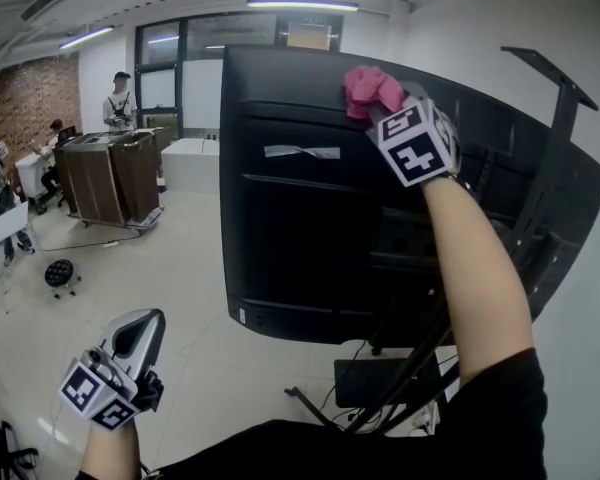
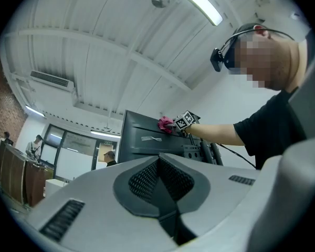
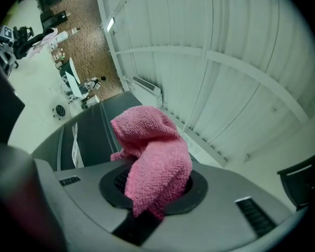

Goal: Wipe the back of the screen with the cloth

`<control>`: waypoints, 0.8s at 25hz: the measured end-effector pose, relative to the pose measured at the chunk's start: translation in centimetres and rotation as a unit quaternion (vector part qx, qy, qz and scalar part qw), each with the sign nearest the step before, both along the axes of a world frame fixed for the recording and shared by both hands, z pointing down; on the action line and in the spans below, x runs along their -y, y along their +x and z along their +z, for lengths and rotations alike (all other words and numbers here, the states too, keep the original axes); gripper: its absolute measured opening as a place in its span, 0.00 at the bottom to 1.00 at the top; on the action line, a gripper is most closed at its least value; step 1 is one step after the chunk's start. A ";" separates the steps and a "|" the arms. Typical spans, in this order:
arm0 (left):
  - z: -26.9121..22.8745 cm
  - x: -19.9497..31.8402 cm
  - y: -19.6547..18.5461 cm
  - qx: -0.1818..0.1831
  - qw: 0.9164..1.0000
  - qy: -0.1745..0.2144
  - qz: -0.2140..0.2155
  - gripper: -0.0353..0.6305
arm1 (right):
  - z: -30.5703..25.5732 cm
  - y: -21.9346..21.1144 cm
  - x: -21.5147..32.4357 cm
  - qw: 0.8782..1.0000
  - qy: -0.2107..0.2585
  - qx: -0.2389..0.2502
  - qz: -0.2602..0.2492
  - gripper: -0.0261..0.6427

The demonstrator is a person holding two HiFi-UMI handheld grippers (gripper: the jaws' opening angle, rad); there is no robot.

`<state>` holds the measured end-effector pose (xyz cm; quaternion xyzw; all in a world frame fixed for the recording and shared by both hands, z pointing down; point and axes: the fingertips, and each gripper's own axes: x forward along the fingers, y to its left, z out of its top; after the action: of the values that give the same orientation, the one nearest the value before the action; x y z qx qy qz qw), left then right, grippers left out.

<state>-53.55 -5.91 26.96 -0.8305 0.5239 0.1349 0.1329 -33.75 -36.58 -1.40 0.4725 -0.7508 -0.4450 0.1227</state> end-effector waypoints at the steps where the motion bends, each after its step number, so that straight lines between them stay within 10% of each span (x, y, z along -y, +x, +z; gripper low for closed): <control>1: 0.0 0.5 0.4 0.001 1.000 -0.001 0.005 0.05 | -0.1 2.6 0.5 1.000 0.001 -0.001 0.014 0.19; 11: -0.3 3.4 3.6 0.000 0.999 -0.003 0.039 0.05 | -2.5 22.5 4.6 0.983 -0.025 0.078 0.161 0.18; 15: -0.1 3.2 3.9 -0.002 0.999 -0.005 0.037 0.05 | 1.9 5.3 -2.1 0.998 0.020 -0.063 -0.001 0.18; 20: 1.3 -0.1 2.6 -0.011 1.000 -0.008 0.013 0.05 | 10.6 -16.3 -6.1 0.967 0.008 -0.244 -0.075 0.18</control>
<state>-50.96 -5.80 28.24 -0.8365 0.5157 0.1419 0.1187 -50.08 -30.51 9.24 0.2933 -0.7277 -0.5607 0.2646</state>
